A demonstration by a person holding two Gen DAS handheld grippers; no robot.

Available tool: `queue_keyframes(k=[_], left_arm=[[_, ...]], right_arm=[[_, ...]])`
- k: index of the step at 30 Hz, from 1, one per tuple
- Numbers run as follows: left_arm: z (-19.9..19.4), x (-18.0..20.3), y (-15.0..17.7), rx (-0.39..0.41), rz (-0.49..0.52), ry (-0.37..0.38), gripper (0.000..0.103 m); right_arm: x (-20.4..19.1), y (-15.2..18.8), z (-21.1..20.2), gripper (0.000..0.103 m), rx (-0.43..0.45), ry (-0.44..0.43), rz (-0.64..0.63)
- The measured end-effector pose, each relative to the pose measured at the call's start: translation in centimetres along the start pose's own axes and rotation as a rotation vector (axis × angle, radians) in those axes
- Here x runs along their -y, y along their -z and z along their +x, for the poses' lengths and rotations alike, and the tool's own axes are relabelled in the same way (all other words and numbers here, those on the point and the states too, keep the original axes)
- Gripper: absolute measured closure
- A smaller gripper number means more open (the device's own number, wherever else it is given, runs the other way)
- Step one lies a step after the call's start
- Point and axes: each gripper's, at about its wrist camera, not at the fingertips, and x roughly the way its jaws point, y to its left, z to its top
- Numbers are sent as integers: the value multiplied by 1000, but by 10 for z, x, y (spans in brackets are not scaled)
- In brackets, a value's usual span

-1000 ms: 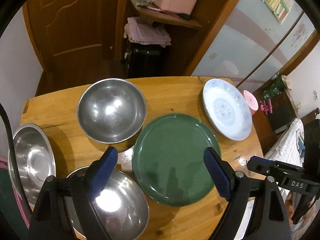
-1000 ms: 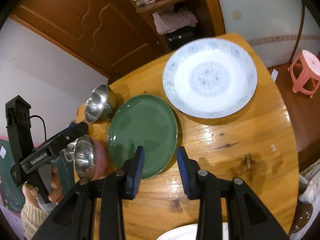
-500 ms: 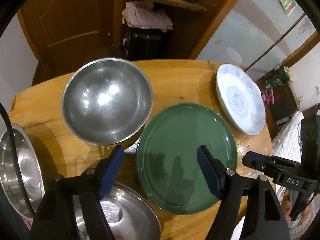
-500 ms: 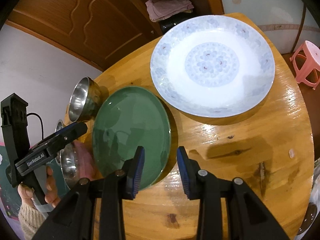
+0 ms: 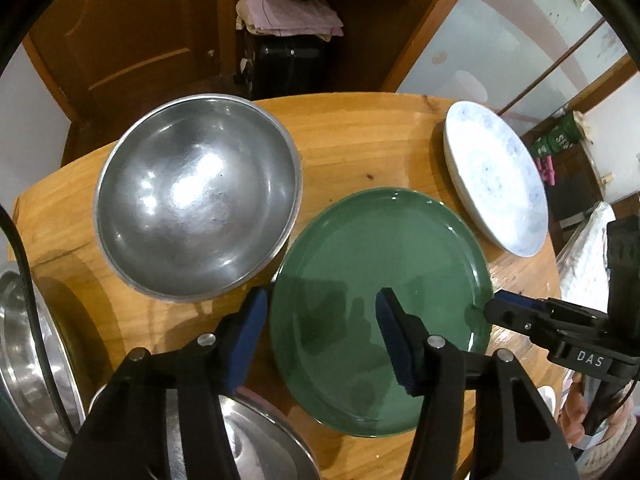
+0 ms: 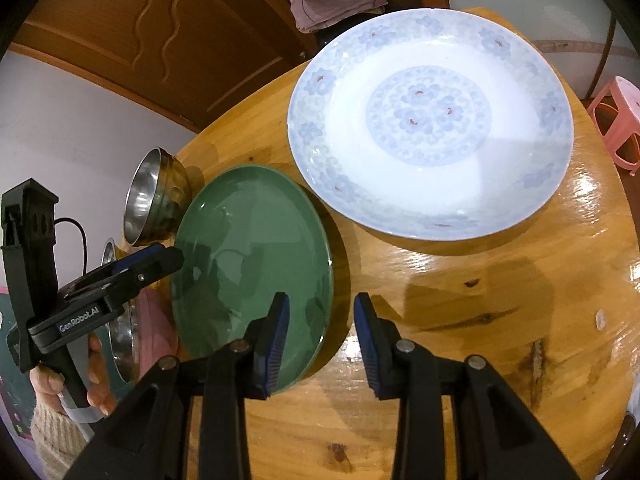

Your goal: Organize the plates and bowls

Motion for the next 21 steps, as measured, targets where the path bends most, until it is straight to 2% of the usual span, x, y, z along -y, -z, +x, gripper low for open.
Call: queue_keyframes(k=[8, 18, 20, 21], left_arm=[[11, 5, -9, -68, -7, -54, 51], [15, 6, -12, -110, 3, -96, 51], [16, 7, -12, -116, 10, -93, 53], [16, 8, -12, -122, 13, -91, 57]], right_arm=[[-1, 0, 3, 70, 0, -8, -6], [0, 1, 1, 70, -3, -17, -19], [0, 0, 2, 70, -9, -18, -22], [1, 0, 3, 70, -10, -18, -22]])
